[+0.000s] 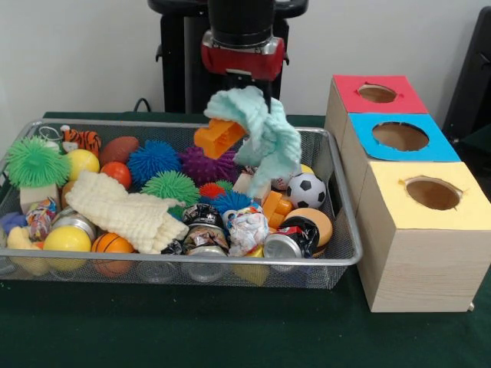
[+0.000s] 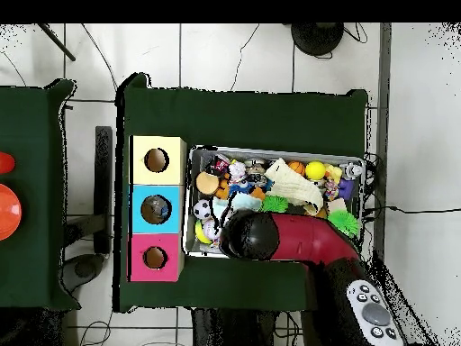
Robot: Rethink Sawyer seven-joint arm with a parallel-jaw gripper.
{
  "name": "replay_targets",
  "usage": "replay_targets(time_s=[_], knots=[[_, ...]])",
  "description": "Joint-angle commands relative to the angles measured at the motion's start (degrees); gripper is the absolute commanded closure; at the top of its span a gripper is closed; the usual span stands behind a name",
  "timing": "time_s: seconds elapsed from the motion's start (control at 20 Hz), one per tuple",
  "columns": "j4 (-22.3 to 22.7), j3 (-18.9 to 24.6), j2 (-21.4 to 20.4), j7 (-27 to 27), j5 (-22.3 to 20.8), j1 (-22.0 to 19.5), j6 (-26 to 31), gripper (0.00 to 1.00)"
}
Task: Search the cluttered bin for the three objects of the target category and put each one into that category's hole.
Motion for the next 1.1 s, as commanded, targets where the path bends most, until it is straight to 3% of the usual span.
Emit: replay_targets(time_s=[0.05, 0.15, 0.2, 0.35, 0.45, 1.1], knots=[[-3.4, -2.0, 5.8, 11.0, 3.4, 3.3, -1.9, 1.00], [-3.6, -2.9, 6.3, 10.5, 2.8, 4.0, -3.7, 1.00], [-3.3, -3.0, 6.5, 9.3, 2.5, 3.8, -5.6, 0.00], [-1.9, -1.6, 6.4, 8.0, 2.4, 2.1, -8.6, 0.00], [-3.2, -2.5, 6.3, 6.6, 1.5, 2.7, -5.5, 0.00], [-2.6, -2.7, 3.1, 2.9, 1.4, 1.0, -0.6, 0.00]])
